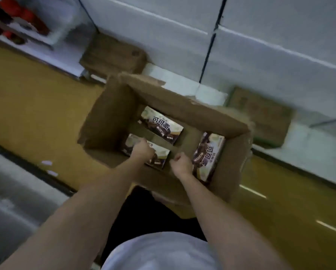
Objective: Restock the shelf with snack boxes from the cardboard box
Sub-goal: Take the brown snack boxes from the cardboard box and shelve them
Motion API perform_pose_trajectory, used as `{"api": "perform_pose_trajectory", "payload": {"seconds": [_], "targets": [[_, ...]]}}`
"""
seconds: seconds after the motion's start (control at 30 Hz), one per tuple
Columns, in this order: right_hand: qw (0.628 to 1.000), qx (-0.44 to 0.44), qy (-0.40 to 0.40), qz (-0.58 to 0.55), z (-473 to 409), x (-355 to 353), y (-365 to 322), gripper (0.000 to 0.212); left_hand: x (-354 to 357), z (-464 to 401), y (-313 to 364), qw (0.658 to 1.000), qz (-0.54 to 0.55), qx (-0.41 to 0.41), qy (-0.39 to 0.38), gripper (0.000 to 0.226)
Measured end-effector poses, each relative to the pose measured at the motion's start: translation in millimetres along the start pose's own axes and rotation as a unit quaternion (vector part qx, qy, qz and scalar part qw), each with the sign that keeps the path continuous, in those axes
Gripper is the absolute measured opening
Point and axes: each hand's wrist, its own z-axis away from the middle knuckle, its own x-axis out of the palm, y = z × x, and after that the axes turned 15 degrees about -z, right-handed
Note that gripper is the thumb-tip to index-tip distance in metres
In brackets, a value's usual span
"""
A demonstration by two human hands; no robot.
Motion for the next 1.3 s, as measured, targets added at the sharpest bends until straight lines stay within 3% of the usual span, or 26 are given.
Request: {"api": "perform_pose_trajectory", "payload": {"seconds": [0.17,0.4,0.53,0.77,0.9,1.03,1.17,1.3], "targets": [[0.992,0.09,0.04,-0.081,-28,66,-1,0.025,-4,-69,-32,0.997,-0.069,0.028,-0.034,0.066],[0.97,0.154,0.084,-0.167,-88,111,17,0.039,3,-145,-62,0.992,-0.079,-0.02,-0.095,0.081],[0.956,0.198,0.052,-0.212,-88,108,18,0.012,12,-156,-61,0.985,-0.091,0.024,-0.142,0.047],[0.93,0.179,0.105,-0.304,-47,96,19,0.031,-14,-115,-46,0.998,-0.001,-0.02,-0.063,0.077],[0.919,0.146,0.16,-0.329,-8,53,4,0.049,-41,-70,-6,1.0,-0.005,-0.016,0.01,0.061],[0.925,0.099,0.201,-0.308,25,-7,-6,0.067,-60,-14,49,0.997,0.003,0.047,0.063,0.063],[0.924,0.039,0.23,-0.304,61,-89,-21,0.058,-75,53,108,0.985,0.015,0.097,0.143,0.062],[0.928,-0.041,0.236,-0.286,95,-174,-28,0.053,-89,116,169,0.962,0.136,0.133,0.193,0.065]]}}
